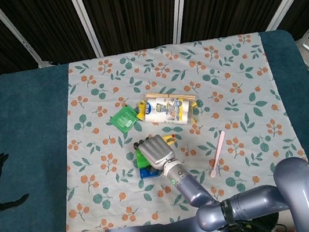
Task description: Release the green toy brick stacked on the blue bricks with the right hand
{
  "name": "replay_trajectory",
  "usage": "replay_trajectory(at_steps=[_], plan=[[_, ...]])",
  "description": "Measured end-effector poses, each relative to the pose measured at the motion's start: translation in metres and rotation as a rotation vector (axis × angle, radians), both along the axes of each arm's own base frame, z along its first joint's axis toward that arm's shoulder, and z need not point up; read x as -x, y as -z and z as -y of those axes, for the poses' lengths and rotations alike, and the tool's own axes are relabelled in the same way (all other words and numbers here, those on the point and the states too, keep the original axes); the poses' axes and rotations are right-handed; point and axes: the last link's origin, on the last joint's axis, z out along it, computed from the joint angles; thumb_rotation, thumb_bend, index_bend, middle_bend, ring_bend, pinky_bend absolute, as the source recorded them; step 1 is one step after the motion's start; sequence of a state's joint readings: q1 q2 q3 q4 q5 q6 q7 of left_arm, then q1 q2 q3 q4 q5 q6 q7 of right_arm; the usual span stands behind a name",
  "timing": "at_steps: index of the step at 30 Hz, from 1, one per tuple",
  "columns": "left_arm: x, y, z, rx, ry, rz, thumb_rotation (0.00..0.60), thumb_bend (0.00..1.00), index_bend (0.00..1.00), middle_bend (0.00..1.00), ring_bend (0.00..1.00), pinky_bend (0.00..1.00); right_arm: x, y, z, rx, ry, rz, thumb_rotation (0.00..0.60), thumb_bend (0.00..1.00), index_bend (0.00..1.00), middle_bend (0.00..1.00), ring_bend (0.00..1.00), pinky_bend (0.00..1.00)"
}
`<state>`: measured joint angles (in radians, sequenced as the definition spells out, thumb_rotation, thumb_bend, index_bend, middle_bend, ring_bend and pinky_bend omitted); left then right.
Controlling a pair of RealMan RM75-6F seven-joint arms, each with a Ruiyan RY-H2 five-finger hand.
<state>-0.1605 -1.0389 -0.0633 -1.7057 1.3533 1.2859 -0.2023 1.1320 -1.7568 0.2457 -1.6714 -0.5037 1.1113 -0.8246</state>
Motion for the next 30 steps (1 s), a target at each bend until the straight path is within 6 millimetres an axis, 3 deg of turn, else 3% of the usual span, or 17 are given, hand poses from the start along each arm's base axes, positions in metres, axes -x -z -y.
replay_trajectory(at_steps=[9, 11, 13, 16, 20, 30], plan=[[0.001, 0.0, 0.0, -0.004, -0.004, -0.004, 0.6, 0.0, 0.0, 0.0, 0.0, 0.0, 0.003, 0.002, -0.001, -0.008, -0.003, 0.0, 0.6, 0.48, 0.54, 0.48, 0.47, 0.51], [0.001, 0.0, 0.0, -0.004, -0.004, -0.006, 0.6, 0.0, 0.0, 0.0, 0.0, 0.0, 0.002, 0.001, -0.001, -0.004, -0.008, 0.0, 0.6, 0.42, 0.43, 0.39, 0.4, 0.4], [0.001, 0.0, -0.001, -0.004, -0.004, -0.008, 0.6, 0.0, 0.0, 0.0, 0.0, 0.0, 0.003, 0.0, -0.002, -0.003, -0.012, 0.001, 0.6, 0.33, 0.22, 0.23, 0.26, 0.27], [0.0, 0.0, 0.0, -0.006, -0.002, -0.01, 0.6, 0.0, 0.0, 0.0, 0.0, 0.0, 0.003, -0.004, -0.002, 0.009, -0.017, 0.005, 0.6, 0.19, 0.02, 0.03, 0.05, 0.21], [0.001, 0.001, 0.0, -0.006, 0.0, -0.019, 0.6, 0.0, 0.0, 0.0, 0.0, 0.0, 0.003, -0.011, -0.004, 0.036, -0.021, 0.013, 0.6, 0.11, 0.0, 0.0, 0.0, 0.19], [0.0, 0.001, 0.002, -0.011, 0.01, -0.049, 0.6, 0.0, 0.0, 0.0, 0.0, 0.0, 0.018, -0.047, -0.01, 0.111, -0.027, 0.041, 0.6, 0.11, 0.0, 0.0, 0.0, 0.19]])
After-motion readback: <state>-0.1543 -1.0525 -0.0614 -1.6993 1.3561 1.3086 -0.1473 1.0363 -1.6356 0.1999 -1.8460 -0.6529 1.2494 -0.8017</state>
